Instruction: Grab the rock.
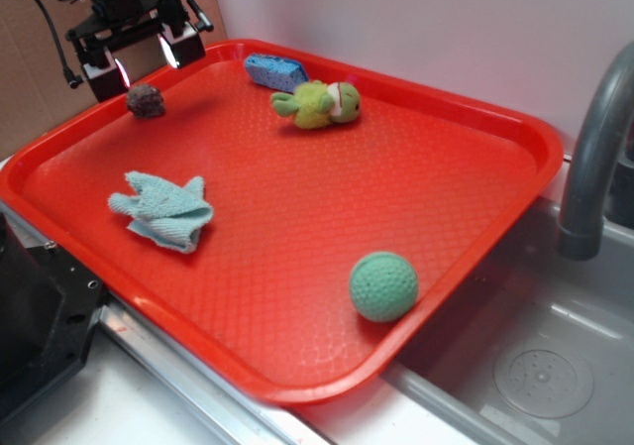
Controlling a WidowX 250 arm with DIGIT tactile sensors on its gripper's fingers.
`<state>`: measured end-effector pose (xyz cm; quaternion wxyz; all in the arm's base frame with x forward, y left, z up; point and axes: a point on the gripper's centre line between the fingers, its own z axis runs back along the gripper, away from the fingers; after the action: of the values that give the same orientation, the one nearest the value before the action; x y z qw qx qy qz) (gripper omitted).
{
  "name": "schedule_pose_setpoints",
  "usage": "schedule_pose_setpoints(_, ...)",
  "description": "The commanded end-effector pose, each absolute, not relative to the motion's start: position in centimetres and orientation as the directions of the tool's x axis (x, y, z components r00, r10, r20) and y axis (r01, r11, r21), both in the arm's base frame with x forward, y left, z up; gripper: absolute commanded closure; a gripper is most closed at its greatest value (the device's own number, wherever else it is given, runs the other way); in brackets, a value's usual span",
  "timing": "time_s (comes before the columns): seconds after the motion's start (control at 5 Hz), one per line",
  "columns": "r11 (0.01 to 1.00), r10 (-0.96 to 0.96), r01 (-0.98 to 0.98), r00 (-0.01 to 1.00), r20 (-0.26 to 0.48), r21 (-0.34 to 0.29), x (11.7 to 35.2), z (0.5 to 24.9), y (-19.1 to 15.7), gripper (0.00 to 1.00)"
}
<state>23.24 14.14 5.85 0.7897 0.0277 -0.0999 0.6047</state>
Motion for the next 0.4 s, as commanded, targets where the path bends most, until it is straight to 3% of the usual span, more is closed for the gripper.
schedule_pose_setpoints(0.0, 0.297, 0.931, -0.952, 0.27, 0.244, -0.079, 22.9, 5.8, 17.5, 0.0)
schedule_pose_setpoints(0.2, 0.281, 0.942, -0.96, 0.273, 0.195, -0.016, 24.2, 3.1, 18.3, 0.0)
